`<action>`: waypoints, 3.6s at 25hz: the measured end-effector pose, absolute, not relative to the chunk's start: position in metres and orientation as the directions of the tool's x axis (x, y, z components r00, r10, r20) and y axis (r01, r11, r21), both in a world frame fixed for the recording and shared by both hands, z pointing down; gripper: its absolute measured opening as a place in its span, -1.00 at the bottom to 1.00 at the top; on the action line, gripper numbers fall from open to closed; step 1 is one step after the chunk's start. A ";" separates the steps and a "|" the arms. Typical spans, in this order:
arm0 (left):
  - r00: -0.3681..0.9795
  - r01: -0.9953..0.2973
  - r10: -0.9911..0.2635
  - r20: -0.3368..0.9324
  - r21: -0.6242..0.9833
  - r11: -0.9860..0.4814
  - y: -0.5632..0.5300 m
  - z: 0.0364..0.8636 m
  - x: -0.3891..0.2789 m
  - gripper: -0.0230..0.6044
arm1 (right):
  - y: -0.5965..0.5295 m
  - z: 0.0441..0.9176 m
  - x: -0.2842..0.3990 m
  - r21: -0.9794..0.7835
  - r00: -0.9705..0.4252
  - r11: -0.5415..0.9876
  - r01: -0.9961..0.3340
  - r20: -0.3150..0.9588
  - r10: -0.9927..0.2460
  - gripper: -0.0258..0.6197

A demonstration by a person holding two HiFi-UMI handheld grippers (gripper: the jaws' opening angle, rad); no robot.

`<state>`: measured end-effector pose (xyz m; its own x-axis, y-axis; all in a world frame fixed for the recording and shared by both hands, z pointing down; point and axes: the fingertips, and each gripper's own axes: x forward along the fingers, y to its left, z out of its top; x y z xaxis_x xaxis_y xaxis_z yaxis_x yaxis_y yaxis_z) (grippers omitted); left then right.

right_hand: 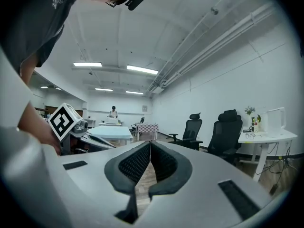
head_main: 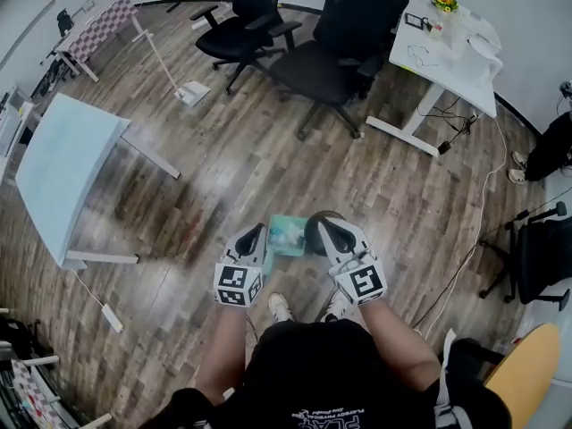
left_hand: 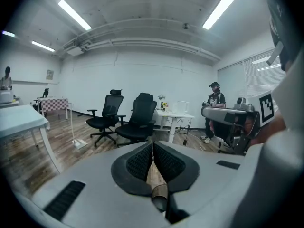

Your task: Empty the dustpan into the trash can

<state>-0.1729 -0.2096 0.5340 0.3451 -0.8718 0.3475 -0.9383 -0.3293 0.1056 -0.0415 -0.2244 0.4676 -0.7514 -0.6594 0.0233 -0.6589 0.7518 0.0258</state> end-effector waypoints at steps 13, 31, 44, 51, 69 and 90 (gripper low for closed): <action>0.329 -0.942 -0.774 0.540 0.128 -0.311 -0.196 0.648 -0.169 -0.85 | -0.222 0.555 -0.062 0.005 -0.760 0.764 -0.645 0.108 -0.642 -0.84; 0.288 -0.957 -0.725 0.626 0.168 -0.235 -0.181 0.718 -0.165 -0.85 | -0.191 0.617 -0.068 -0.059 -0.765 0.776 -0.628 0.229 -0.602 -0.84; 0.230 -0.971 -0.619 0.751 0.136 -0.196 -0.176 0.773 -0.174 -0.27 | -0.192 0.638 -0.065 -0.088 -0.773 0.784 -0.615 0.264 -0.577 -0.84; 0.205 -0.974 -0.527 0.825 0.119 -0.193 -0.178 0.823 -0.175 -0.14 | -0.194 0.649 -0.058 -0.099 -0.768 0.782 -0.615 0.300 -0.566 -0.84; 0.177 -0.983 -0.412 0.894 0.143 -0.112 -0.182 0.867 -0.173 -0.42 | -0.187 0.674 -0.040 -0.131 -0.744 0.766 -0.629 0.384 -0.546 -0.84; 0.048 -0.987 -0.433 0.900 -0.024 -0.159 -0.155 0.860 -0.178 -0.62 | -0.173 0.679 -0.029 -0.138 -0.729 0.759 -0.637 0.430 -0.533 -0.84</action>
